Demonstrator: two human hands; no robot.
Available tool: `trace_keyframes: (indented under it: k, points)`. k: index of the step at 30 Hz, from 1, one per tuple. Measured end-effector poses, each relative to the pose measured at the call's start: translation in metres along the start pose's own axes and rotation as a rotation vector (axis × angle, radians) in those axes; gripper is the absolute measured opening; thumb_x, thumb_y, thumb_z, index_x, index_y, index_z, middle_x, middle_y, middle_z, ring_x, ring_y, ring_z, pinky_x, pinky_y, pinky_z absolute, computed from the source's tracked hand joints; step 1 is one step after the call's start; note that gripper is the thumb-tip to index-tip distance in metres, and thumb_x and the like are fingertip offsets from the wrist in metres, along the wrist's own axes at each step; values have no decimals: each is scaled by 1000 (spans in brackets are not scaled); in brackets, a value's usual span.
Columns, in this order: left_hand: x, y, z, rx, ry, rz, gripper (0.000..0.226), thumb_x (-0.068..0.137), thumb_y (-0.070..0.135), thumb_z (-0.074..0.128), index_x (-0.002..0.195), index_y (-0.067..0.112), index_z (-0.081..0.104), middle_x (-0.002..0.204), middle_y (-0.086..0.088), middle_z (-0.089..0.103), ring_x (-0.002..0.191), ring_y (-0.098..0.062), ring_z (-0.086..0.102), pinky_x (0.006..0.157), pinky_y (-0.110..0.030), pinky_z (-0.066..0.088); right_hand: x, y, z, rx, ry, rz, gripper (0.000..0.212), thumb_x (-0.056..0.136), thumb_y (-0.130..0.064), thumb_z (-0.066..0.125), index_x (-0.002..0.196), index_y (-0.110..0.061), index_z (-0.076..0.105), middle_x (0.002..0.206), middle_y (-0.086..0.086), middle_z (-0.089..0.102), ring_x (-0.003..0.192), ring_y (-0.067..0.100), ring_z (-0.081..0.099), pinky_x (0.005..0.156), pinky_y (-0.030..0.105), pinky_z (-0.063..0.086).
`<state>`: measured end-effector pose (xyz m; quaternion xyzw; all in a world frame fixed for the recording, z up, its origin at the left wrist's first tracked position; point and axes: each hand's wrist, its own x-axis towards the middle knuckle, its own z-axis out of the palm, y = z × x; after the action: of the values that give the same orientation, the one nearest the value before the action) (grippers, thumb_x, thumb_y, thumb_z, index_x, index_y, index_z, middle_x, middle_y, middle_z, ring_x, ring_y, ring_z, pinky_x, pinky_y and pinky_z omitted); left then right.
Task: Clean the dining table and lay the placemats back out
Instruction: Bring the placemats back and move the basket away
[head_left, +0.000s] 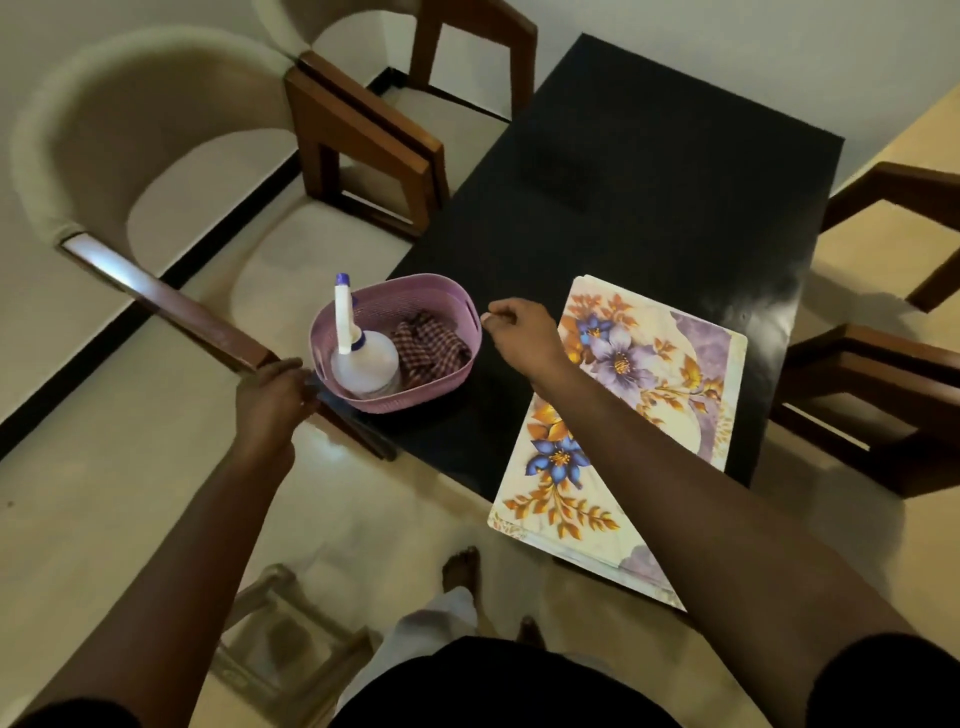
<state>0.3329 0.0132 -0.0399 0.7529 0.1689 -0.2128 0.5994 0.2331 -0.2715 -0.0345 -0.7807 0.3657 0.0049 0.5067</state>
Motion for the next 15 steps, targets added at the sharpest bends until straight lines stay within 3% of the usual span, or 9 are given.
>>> trace_keyframes:
  k: [3, 5, 7, 12, 15]
  points:
    - [3, 15, 8, -1, -21, -7, 24, 96, -5, 57, 116, -3, 69, 99, -17, 73, 80, -26, 71, 70, -33, 61, 9, -12, 10, 0, -51, 28, 27, 103, -20, 58, 128, -18, 69, 103, -8, 66, 86, 4, 61, 73, 21, 50]
    - [8, 17, 7, 14, -41, -14, 25, 94, -4, 59, 116, -5, 72, 102, -20, 75, 82, -28, 71, 78, -39, 62, 12, -15, 17, 7, -55, 39, 19, 101, -16, 57, 107, -16, 75, 100, 6, 72, 88, 16, 67, 76, 35, 57]
    - [12, 16, 5, 11, -52, -45, 27, 93, -3, 60, 117, -8, 71, 100, -25, 72, 83, -32, 69, 82, -42, 60, 14, -15, 22, 11, -55, 54, 20, 99, -14, 57, 100, -14, 77, 102, 13, 74, 86, 24, 68, 78, 43, 58]
    - [11, 20, 7, -11, -68, -58, 19, 96, -5, 56, 95, -3, 75, 99, -25, 70, 87, -34, 67, 87, -46, 62, 10, -20, 23, 37, -57, 59, 23, 100, -11, 57, 101, -20, 78, 99, 8, 74, 81, 17, 67, 71, 33, 54]
    - [2, 17, -1, -42, -19, -52, 21, 95, -4, 58, 89, 4, 76, 105, -31, 73, 88, -35, 68, 95, -52, 60, 1, -24, 22, 57, -69, 25, 24, 99, -9, 59, 111, -20, 78, 101, 2, 74, 89, 15, 71, 76, 32, 59]
